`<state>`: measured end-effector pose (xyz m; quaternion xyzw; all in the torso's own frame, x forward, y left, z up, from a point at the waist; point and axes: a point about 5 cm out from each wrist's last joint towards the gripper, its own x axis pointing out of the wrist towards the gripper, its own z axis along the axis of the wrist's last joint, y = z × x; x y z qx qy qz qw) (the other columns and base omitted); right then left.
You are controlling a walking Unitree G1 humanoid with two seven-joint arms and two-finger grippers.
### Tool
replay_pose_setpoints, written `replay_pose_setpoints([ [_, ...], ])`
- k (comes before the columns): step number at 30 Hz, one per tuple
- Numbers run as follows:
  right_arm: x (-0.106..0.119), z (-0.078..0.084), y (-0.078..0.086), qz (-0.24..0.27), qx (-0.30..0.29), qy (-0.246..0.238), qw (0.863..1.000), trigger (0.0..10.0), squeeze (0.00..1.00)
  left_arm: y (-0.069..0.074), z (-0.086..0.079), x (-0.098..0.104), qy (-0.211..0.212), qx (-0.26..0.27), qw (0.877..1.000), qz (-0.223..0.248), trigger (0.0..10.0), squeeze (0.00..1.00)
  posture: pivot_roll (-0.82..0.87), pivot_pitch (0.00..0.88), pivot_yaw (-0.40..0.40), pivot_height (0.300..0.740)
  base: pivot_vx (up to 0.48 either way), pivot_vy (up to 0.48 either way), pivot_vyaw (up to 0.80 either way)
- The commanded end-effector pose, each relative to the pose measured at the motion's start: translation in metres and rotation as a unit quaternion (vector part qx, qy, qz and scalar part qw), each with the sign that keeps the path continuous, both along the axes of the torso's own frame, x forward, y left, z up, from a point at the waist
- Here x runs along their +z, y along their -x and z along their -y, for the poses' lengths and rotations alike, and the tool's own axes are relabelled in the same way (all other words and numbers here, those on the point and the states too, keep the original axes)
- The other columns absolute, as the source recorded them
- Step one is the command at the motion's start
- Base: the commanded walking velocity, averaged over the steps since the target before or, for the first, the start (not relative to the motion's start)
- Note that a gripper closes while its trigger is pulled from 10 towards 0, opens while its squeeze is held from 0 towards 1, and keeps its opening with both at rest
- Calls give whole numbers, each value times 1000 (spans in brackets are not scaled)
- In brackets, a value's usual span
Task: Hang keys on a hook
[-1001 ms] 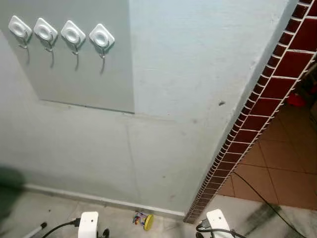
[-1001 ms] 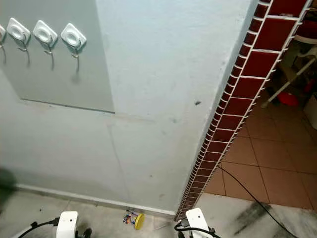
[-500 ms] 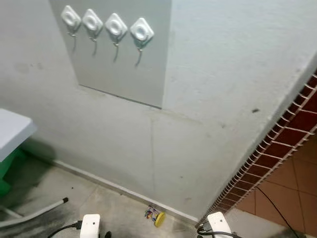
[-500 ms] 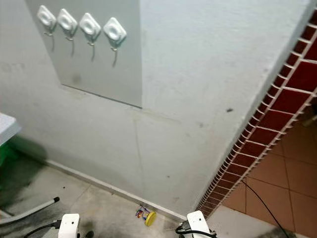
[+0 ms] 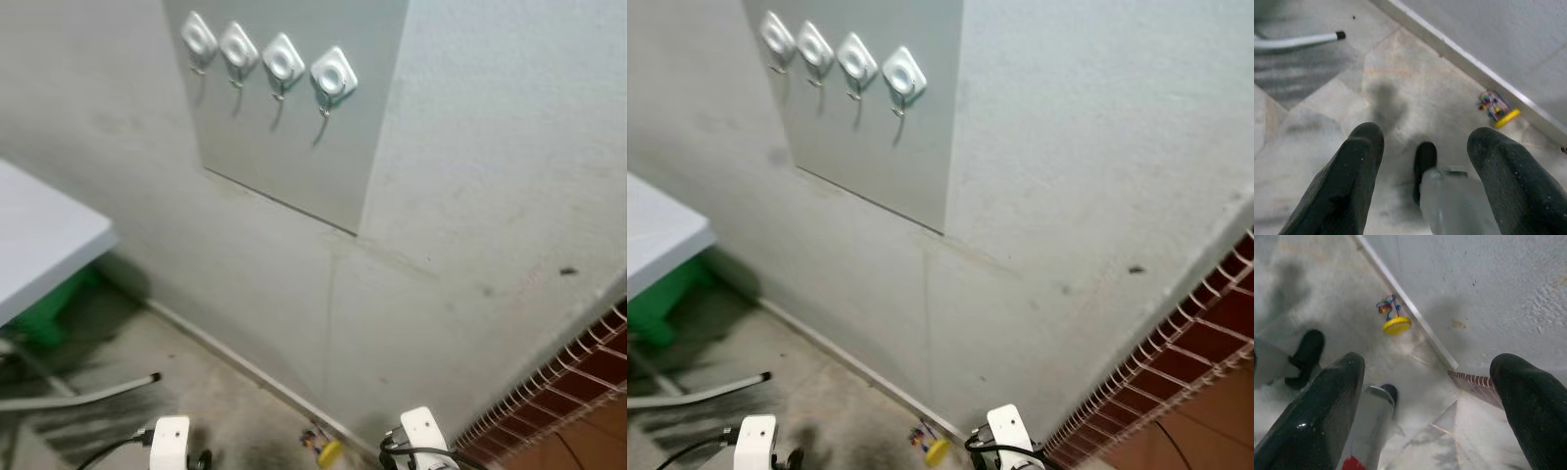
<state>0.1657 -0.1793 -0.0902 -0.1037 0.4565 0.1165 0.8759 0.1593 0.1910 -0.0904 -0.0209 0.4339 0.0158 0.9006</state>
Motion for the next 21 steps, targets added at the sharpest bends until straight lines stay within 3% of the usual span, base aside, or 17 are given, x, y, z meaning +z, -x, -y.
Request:
replay_pose_setpoints([
  [1,0,-2,-2,-1,6,-3,1000,10000,0,6,-5,-2,-5,7,1000,-11,10000,0,-110,0,-31,724,0,0,800],
  [21,3,2,-5,1,19,3,1000,10000,0,2,2,-1,1,5,1000,-5,10000,0,-108,0,-48,724,0,0,800],
])
